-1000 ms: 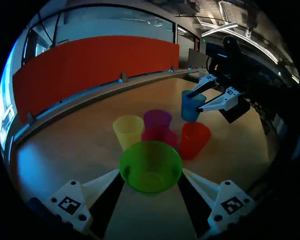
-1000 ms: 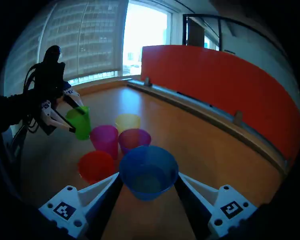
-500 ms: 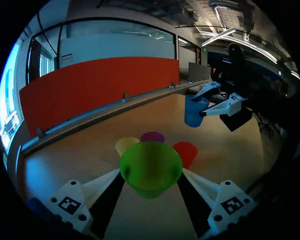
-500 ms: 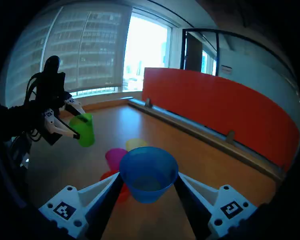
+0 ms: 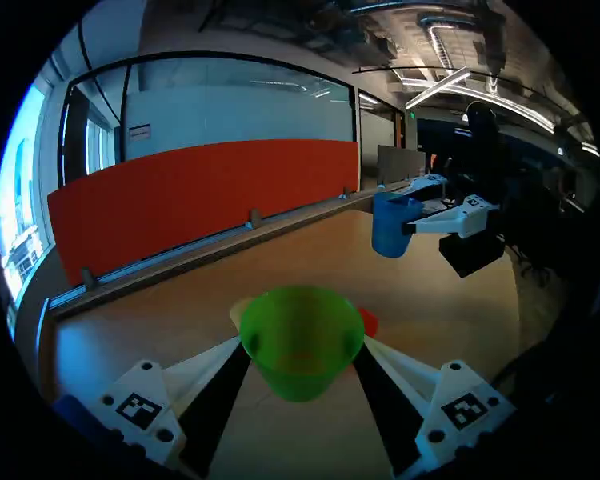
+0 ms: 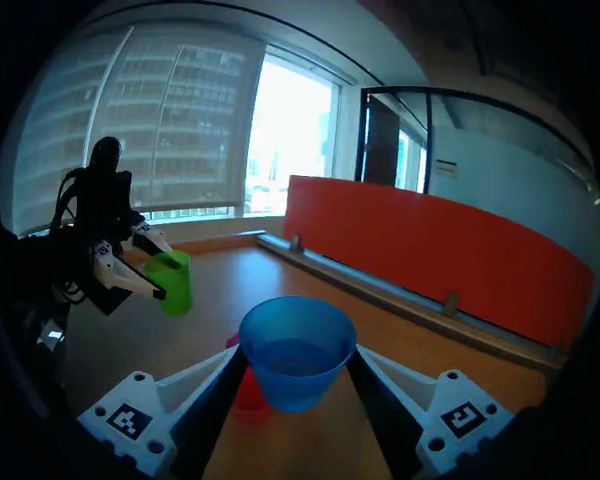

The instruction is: Pour water

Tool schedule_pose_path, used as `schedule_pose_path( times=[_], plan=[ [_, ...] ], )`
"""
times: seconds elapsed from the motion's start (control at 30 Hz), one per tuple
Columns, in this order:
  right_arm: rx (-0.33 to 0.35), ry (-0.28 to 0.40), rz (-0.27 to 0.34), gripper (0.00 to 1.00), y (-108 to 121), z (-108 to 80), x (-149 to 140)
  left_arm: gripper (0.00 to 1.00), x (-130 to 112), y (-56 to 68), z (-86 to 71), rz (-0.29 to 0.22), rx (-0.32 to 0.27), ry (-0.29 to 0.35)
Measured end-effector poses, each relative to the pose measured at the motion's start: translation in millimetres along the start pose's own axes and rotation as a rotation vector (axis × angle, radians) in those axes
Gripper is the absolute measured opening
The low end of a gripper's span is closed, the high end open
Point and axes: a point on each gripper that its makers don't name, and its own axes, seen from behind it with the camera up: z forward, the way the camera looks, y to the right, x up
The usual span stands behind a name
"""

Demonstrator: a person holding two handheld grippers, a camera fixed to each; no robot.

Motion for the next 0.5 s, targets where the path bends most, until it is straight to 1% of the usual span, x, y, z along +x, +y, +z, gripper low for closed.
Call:
schedule_pose_path(
  times=[0.5],
  plan=[
    [-0.011,0.096,0.006,0.89,-8.2,-12.2,19.0,0.85,17.9,10.0,-8.2,-0.022,-0.004,0.065]
  ],
)
